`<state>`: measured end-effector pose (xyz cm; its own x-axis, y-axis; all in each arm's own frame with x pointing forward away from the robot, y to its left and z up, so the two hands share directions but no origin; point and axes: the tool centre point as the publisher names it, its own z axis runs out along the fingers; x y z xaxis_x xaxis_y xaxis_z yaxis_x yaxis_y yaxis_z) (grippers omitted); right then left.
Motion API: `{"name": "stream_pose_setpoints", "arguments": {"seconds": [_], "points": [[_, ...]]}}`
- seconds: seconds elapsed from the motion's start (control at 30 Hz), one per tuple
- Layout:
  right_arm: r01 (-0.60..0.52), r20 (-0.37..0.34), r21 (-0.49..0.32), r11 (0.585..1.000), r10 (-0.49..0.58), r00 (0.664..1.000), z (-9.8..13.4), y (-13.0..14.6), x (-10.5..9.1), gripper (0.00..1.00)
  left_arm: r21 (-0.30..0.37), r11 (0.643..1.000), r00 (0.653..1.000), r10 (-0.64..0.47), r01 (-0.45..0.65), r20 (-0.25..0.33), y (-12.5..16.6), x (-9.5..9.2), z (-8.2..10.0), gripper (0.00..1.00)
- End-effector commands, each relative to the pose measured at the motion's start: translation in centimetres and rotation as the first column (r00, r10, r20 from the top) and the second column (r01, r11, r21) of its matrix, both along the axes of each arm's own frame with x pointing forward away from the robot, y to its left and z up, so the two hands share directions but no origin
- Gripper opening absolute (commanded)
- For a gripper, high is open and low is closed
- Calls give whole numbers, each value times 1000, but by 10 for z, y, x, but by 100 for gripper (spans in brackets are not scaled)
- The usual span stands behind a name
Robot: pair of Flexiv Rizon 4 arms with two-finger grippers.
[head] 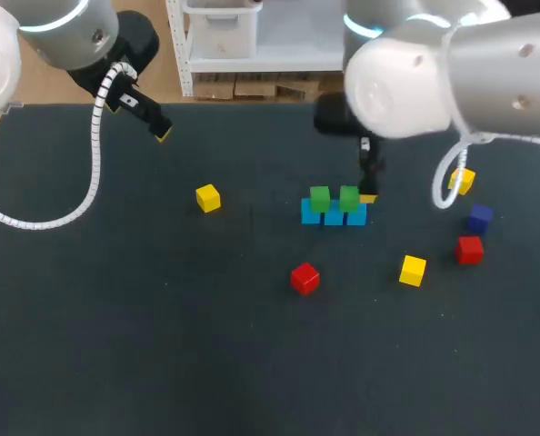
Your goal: Place the blue cubes, place green cubes on the blue cubes, place the yellow cubes on the green cubes, then place the red cubes on the yellow cubes, and place purple cube on the red cubes.
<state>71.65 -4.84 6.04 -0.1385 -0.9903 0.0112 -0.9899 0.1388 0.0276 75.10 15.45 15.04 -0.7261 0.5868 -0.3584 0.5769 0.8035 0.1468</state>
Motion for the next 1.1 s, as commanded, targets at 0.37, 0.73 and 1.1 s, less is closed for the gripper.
{"name": "stream_pose_setpoints", "arguments": {"seconds": [0.37,0.73,1.1], "points": [[35,106,37,999,-39,994,38,-40,-46,100,-2,1000,1000,-3,3,-2,1,1,0,100],[16,109,35,999,-19,994,32,-36,-89,100,-2,1000,1000,-3,3,-2,1,1,0,100],[52,78,41,998,-55,995,6,-40,-117,100,-2,1000,1000,-3,3,-2,1,1,0,100]]}}
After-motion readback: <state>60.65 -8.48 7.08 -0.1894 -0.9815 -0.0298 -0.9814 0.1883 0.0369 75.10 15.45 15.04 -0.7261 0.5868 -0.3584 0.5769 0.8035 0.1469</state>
